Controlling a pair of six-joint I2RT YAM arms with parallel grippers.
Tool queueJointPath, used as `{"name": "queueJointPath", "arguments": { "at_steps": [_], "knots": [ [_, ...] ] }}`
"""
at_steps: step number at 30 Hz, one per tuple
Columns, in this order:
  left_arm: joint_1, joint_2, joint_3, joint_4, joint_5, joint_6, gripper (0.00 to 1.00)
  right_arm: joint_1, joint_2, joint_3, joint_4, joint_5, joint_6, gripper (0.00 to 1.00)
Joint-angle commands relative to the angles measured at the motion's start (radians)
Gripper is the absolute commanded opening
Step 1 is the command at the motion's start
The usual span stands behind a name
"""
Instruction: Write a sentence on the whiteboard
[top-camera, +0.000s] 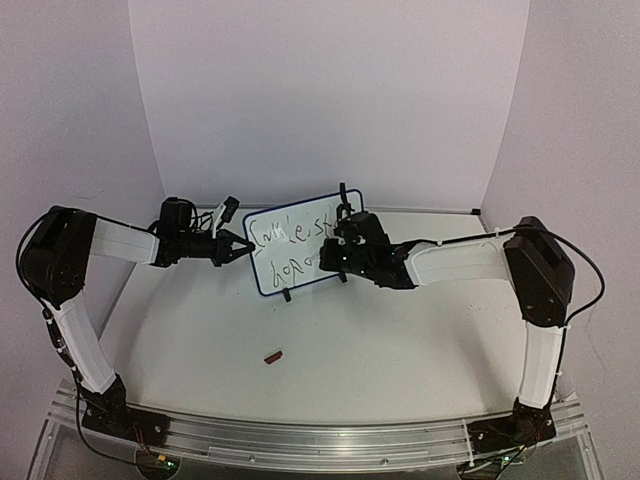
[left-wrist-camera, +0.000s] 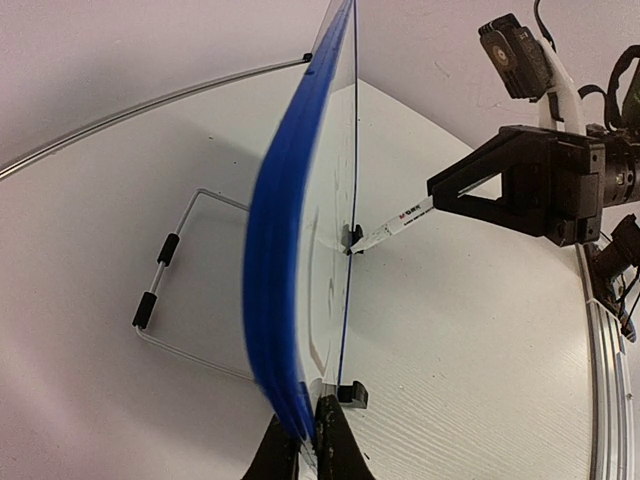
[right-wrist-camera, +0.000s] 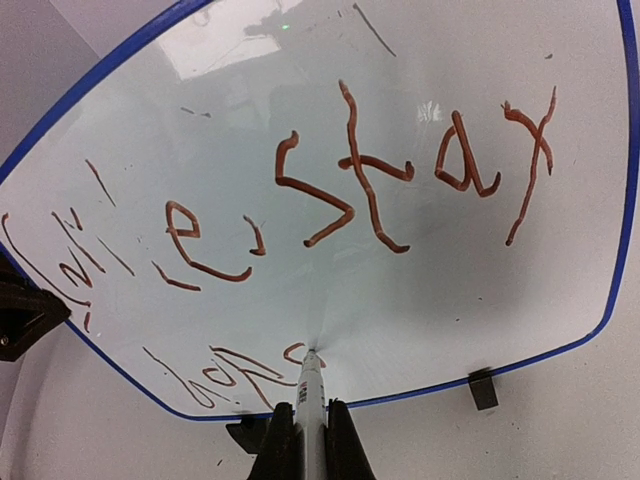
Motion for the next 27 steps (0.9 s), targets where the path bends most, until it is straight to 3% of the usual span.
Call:
{"name": "queueJointPath", "arguments": {
  "at_steps": [1,27],
  "knots": [
    [-0.001,-0.004,-0.013,-0.052,-0.097,0.066,0.00,-0.006,-0.029,0.029,0.045,-0.003,-0.010,0.00],
    [0.000,-0.002,-0.012,-0.052,-0.099,0.066,0.00,-0.006,0.046,0.035,0.000,-0.049,0.010,0.00]
  ]
}}
